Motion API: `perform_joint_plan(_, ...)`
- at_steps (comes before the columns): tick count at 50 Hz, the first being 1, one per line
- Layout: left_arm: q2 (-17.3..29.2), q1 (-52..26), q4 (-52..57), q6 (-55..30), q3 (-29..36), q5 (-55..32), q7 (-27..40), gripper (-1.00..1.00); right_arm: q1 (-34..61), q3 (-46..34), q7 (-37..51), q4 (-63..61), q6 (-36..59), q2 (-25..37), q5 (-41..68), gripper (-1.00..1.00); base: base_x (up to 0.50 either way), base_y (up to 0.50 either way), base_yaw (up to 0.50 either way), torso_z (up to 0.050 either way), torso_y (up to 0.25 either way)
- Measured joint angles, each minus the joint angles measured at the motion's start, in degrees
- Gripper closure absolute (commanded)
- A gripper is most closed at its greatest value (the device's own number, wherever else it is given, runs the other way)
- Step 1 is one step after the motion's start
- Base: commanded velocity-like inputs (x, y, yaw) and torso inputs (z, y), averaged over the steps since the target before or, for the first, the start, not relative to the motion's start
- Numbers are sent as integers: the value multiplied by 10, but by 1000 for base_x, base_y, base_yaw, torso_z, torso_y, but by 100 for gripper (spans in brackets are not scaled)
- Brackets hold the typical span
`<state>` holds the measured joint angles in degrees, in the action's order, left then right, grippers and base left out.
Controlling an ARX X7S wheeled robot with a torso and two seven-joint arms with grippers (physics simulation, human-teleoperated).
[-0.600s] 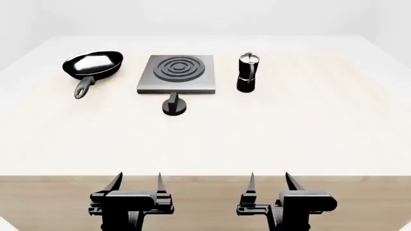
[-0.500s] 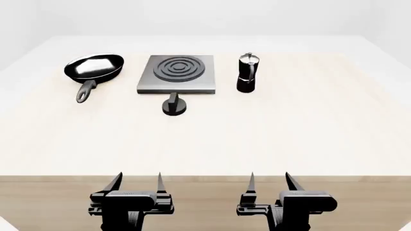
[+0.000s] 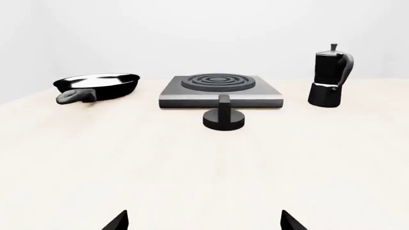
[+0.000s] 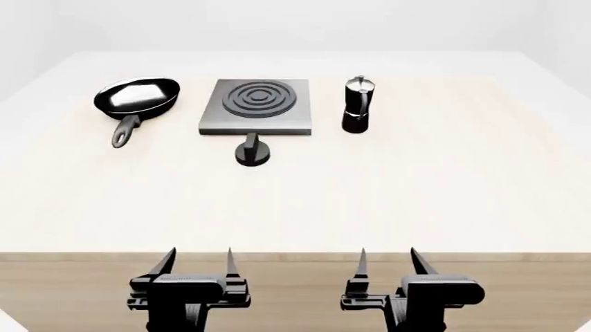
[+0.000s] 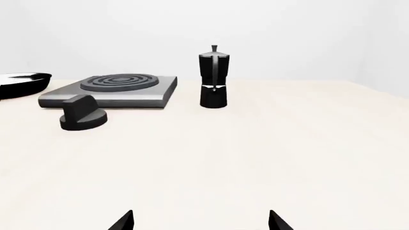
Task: Turn on the stove and put the frying pan on it.
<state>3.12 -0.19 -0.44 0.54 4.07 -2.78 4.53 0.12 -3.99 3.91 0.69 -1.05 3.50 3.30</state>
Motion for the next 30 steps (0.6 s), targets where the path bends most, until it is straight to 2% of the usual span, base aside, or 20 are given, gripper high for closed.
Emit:
perform_joint_plan(22, 18, 0, 1, 3, 19, -14, 21, -100, 0, -22, 22, -4, 4, 15, 9, -100, 0, 500, 0, 0, 0)
perform_joint_plan(30, 24, 0, 2, 3, 25, -18, 28, -100, 0, -28, 28, -4, 4, 19, 17, -100, 0, 0, 0, 0, 0)
